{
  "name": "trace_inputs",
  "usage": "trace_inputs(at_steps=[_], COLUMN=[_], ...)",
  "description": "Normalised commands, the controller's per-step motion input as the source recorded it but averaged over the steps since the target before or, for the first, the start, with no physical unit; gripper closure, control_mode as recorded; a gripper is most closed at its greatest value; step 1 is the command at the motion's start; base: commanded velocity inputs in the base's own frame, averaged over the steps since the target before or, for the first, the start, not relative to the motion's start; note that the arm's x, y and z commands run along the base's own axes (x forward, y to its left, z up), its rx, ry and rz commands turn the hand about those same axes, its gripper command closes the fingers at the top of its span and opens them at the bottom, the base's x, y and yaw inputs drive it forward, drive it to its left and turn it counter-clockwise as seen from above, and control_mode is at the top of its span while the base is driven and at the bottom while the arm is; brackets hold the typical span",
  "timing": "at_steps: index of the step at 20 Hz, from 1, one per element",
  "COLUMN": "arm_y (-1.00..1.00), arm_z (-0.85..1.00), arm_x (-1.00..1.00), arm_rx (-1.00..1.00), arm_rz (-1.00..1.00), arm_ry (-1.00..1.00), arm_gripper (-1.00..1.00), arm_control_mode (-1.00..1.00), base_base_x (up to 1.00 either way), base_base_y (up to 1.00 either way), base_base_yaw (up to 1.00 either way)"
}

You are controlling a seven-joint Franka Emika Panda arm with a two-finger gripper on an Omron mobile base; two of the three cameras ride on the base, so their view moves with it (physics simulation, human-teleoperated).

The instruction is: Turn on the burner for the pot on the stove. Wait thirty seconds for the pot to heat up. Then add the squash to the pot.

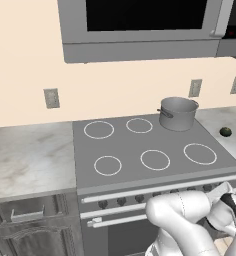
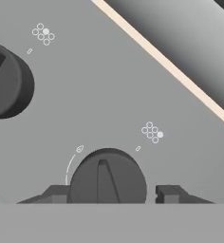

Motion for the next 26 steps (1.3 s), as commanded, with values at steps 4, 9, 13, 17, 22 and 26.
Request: trace_inputs(at_steps=[4,9,13,17,22,26], arm_y=[-0.04,-0.17,-0.14,-0.2,-0.05,0.0], arm_z=[0.0,0.0,0.16,0.64,0.81,0.71], arm_x=[-0.29,-0.67,-0.84,-0.52,-0.17,-0.01], arm_rx=[0.0,0.0,0.0,0.01,0.04,0.02], arm_rz=[0.0,-0.01,-0.01,0.0,0.0,0.0], arm_ry=[-0.02,-0.02,0.0,0.0,0.0,0.0], arm_gripper=[-1.0,-1.0,-1.0,-1.0,-1.0,-1.0], arm_control_mode=[-1.0,-1.0,-1.0,-1.0,-1.0,-1.0], base_base_x=[0.0,0.0,0.0,0.0,0.0,0.0], base_base_y=[0.0,0.0,0.0,0.0,0.0,0.0], base_base_yaw=[0.0,0.0,0.0,0.0,0.0,0.0])
